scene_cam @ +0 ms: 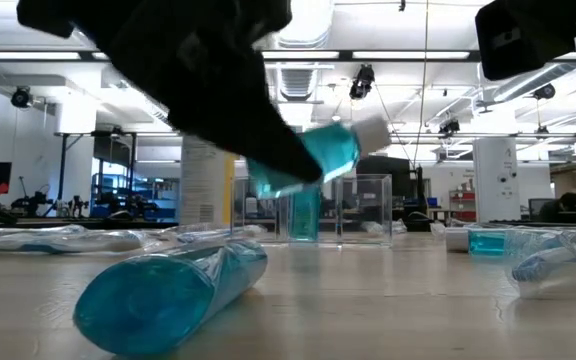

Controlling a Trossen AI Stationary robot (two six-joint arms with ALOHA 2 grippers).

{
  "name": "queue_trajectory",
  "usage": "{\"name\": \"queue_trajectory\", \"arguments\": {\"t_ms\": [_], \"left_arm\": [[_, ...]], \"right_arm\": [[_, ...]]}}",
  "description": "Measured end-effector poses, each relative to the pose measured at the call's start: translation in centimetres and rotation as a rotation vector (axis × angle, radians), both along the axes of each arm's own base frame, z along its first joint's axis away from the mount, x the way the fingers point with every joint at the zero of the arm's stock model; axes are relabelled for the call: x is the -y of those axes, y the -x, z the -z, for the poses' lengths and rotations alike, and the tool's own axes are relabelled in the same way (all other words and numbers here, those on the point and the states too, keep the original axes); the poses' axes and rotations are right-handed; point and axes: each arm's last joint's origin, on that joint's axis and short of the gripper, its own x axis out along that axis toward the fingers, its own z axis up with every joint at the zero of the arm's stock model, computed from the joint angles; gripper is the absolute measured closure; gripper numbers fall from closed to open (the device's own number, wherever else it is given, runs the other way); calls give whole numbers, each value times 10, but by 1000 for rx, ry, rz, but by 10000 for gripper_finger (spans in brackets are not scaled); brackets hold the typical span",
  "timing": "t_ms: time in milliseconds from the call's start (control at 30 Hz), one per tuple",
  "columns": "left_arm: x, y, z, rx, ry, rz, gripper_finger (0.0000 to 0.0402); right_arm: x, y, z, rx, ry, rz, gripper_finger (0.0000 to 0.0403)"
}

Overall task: Pick & Place toothbrushing station
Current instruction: Put the mouthwash into the transparent organizer

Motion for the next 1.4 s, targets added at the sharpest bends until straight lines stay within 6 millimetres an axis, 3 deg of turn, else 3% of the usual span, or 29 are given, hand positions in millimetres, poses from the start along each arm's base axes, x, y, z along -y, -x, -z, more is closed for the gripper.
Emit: {"name": "queue_trajectory", "arguments": {"t_ms": [200,400,600,867,1133,1400], "left_arm": [[-1,1,-20,81,-9,17,337],[0,-1,-35,167,2,36,337],[0,-1,-38,186,-1,42,338],[0,-1,-41,202,-13,52,338],[-1,0,-45,211,-15,55,339],[-1,1,-45,206,-18,55,339]], "right_arm": [[3,-3,-2,35,57,125,217],[3,-5,-6,71,113,193,179],[-3,-15,-25,122,176,241,122],[-7,-35,-35,-20,272,312,74],[-14,-56,-43,-56,311,276,81],[-15,-72,-38,-135,335,248,132]]}}
